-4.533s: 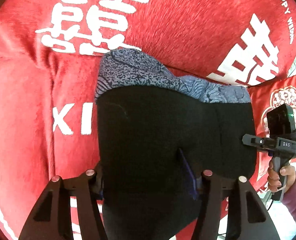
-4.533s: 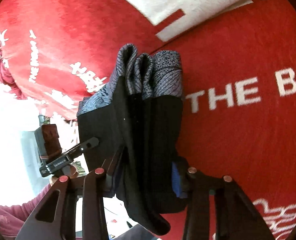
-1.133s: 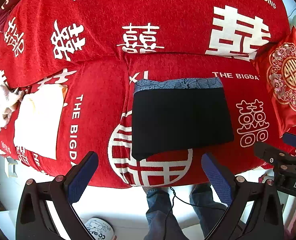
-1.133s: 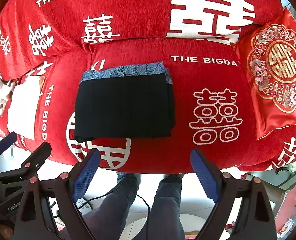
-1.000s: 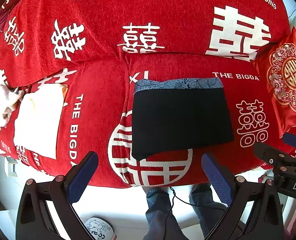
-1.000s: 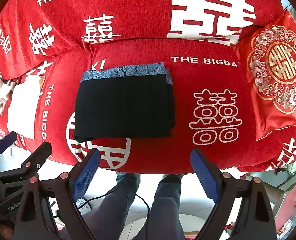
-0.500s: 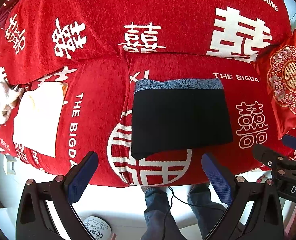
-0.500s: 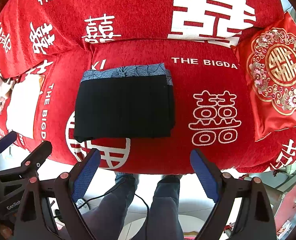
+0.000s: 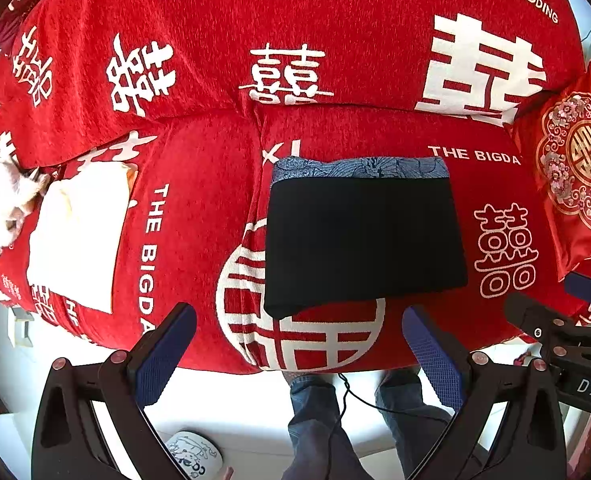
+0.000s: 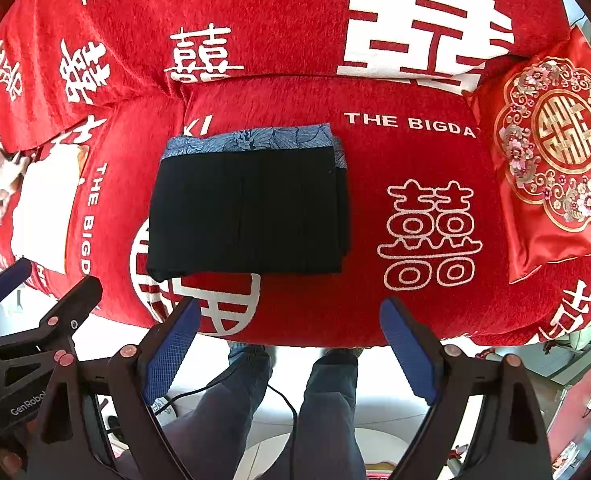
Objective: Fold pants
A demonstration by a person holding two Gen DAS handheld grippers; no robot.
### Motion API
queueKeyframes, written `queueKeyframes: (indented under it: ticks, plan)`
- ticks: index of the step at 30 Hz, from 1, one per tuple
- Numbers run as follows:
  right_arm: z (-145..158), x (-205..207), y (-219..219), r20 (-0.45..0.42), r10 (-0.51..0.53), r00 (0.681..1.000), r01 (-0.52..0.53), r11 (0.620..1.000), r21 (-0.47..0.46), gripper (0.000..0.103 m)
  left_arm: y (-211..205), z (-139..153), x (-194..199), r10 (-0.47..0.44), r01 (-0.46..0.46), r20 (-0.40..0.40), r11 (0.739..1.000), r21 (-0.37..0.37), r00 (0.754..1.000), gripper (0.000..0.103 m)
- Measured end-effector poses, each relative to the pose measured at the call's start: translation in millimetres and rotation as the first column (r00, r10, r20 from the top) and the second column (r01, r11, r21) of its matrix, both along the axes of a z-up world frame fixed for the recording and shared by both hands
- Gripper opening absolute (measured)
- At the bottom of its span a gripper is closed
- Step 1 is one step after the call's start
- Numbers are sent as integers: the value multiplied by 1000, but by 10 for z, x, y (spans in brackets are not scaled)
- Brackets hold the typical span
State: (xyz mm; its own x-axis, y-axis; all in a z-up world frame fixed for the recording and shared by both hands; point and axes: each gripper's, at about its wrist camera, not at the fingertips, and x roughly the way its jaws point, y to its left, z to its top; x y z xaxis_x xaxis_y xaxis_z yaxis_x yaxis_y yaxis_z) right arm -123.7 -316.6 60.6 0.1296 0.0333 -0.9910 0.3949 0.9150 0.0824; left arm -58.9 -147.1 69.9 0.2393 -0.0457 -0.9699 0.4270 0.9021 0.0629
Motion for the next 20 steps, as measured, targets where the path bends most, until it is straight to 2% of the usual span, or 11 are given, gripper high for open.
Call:
queueKeyframes:
  ticks: [20]
  plan:
    - [-12, 13, 22, -10, 12, 1000, -12, 1000, -9, 93, 27, -17, -47, -5, 5, 1, 1000, -12, 1000, 103]
